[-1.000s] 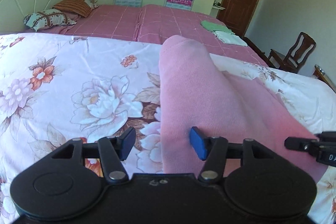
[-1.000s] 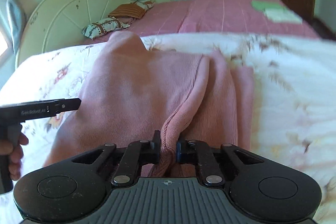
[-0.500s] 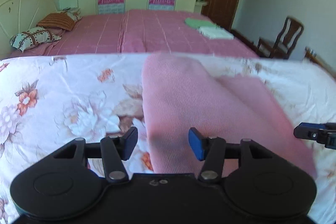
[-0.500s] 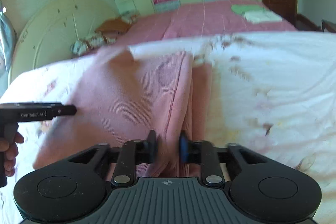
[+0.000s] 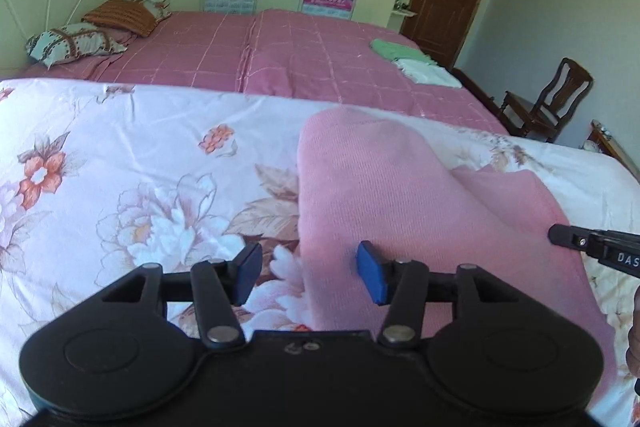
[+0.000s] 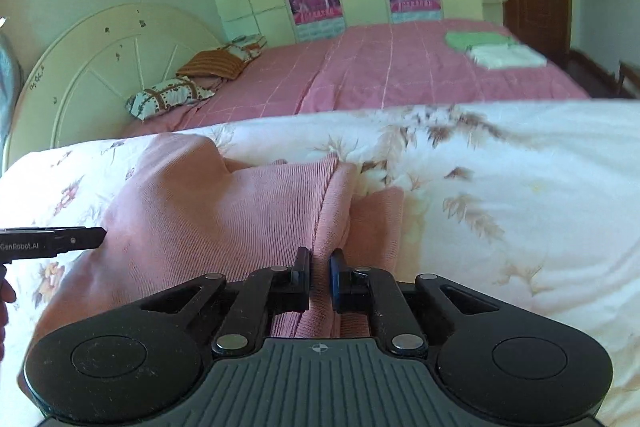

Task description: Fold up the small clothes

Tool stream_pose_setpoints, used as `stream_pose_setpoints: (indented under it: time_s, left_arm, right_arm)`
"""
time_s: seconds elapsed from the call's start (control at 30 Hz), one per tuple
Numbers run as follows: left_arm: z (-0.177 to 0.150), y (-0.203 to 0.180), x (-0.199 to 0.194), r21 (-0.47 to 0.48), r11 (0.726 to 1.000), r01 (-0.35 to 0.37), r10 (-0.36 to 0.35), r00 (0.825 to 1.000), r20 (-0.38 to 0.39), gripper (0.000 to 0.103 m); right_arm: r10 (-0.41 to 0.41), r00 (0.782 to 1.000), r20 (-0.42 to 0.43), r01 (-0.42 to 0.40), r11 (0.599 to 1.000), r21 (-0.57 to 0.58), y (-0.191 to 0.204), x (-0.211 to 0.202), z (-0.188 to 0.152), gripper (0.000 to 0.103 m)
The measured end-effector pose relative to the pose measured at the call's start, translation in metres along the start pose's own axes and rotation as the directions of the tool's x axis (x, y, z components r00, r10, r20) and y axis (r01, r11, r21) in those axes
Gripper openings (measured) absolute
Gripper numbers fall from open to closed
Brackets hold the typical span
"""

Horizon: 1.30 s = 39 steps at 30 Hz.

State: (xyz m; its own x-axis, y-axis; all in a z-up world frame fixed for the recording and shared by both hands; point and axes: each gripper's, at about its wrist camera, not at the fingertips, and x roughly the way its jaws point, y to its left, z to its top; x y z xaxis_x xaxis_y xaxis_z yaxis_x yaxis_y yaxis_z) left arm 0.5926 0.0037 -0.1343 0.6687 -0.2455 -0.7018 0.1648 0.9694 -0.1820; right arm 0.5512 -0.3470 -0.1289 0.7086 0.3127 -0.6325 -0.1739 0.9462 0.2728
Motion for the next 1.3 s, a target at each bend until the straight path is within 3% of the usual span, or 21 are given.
stream_pose_setpoints:
  time_s: [0.13,0.23,0.3,0.43,0.47,0.53,0.6,0.67,0.73,0.77,0.8,0.87,0.93,0.97,1.0,1.1,1.17,1.23,1.3]
  left_arm:
    - [0.003,-0.016,0.006,0.045,0.998,0.035,-0.034,0.999,-0.025,0.052]
    - [-0.001,-0.031,0.023,0.113,0.993,-0.019,0.026,0.998,-0.059,0.058]
    - [-0.004,-0.036,0.028,0.148,0.986,-0.073,0.08,0.996,-0.038,0.072]
    - [-0.001,-0.032,0.014,0.14,0.989,-0.05,0.054,0.998,-0.027,0.067]
    - [-0.002,-0.027,0.003,0.118,0.993,-0.023,0.024,1.0,-0.013,0.061]
    - [-0.01,-0.017,-0.02,0.095,0.995,-0.003,0.0,1.0,0.031,0.061]
    - [-0.022,-0.009,-0.039,0.075,0.997,0.008,-0.012,0.999,0.052,0.061]
    - [-0.038,0.002,-0.053,0.022,0.999,0.026,-0.027,0.998,0.061,0.061]
    - [-0.052,0.008,-0.06,-0.012,0.999,0.036,-0.035,0.998,0.048,0.061]
    - [-0.06,0.009,-0.062,-0.019,0.999,0.036,-0.035,0.998,0.044,0.061]
    - [-0.065,0.011,-0.062,-0.028,0.999,0.034,-0.033,0.999,0.04,0.061]
    - [-0.072,0.015,-0.059,-0.064,0.997,0.035,-0.033,0.999,0.026,0.061]
    - [-0.075,0.017,-0.058,-0.084,0.996,0.033,-0.031,0.999,0.025,0.061]
    - [-0.076,0.016,-0.057,-0.079,0.997,0.022,-0.021,0.999,0.024,0.061]
    - [-0.076,0.014,-0.057,-0.074,0.997,0.015,-0.013,1.0,0.024,0.061]
    - [-0.079,0.011,-0.054,-0.055,0.998,-0.005,0.005,1.0,0.013,0.062]
    - [-0.082,0.006,-0.053,-0.037,0.999,-0.008,0.008,1.0,-0.006,0.062]
    - [-0.082,-0.007,-0.056,0.075,0.996,-0.055,0.056,0.998,-0.013,0.062]
    - [-0.089,-0.037,-0.061,0.323,0.93,-0.173,0.171,0.985,0.035,0.061]
  right_arm:
    - [-0.005,0.995,0.099,0.007,1.0,-0.02,-0.003,-0.034,0.0,0.005]
    - [-0.048,0.998,0.047,0.046,0.998,0.039,-0.021,-0.019,-0.001,0.005]
    - [-0.074,0.997,-0.016,0.075,0.996,0.048,-0.027,0.0,-0.006,0.002]
    - [-0.09,0.996,-0.026,0.09,0.995,0.032,-0.03,0.002,-0.01,0.002]
    - [-0.093,0.996,-0.011,0.093,0.995,0.04,-0.031,-0.005,-0.009,0.002]
    - [-0.076,0.996,0.039,0.073,0.994,0.08,-0.034,-0.029,-0.007,0.004]
    - [-0.013,0.999,0.051,0.007,0.993,0.118,-0.038,-0.054,-0.01,0.014]
    - [0.029,0.998,0.053,-0.035,0.992,0.12,-0.034,-0.079,-0.02,0.015]
    - [0.064,0.997,0.042,-0.069,0.989,0.132,-0.029,-0.094,-0.033,0.021]
    - [0.072,0.996,0.044,-0.078,0.987,0.142,-0.027,-0.098,-0.039,0.046]
    - [0.083,0.995,0.054,-0.09,0.985,0.147,-0.022,-0.102,-0.045,0.062]
    - [0.124,0.991,0.046,-0.13,0.981,0.141,-0.013,-0.102,-0.052,0.061]
    - [0.098,0.995,-0.013,-0.096,0.988,0.122,-0.002,-0.092,-0.054,0.044]
    - [0.071,0.996,-0.062,-0.064,0.992,0.109,0.002,-0.083,-0.054,0.031]
    - [0.034,0.994,-0.099,-0.025,0.996,0.088,0.007,-0.074,-0.057,0.026]
    - [0.017,0.996,-0.09,-0.014,0.999,0.031,0.018,-0.071,-0.06,0.014]
    - [-0.02,0.996,-0.087,0.02,1.0,0.001,0.019,-0.072,-0.062,0.012]
    - [-0.047,0.994,-0.097,0.046,0.999,-0.02,0.018,-0.072,-0.065,0.011]
    - [-0.085,0.991,-0.108,0.08,0.995,-0.056,0.021,-0.073,-0.067,0.011]
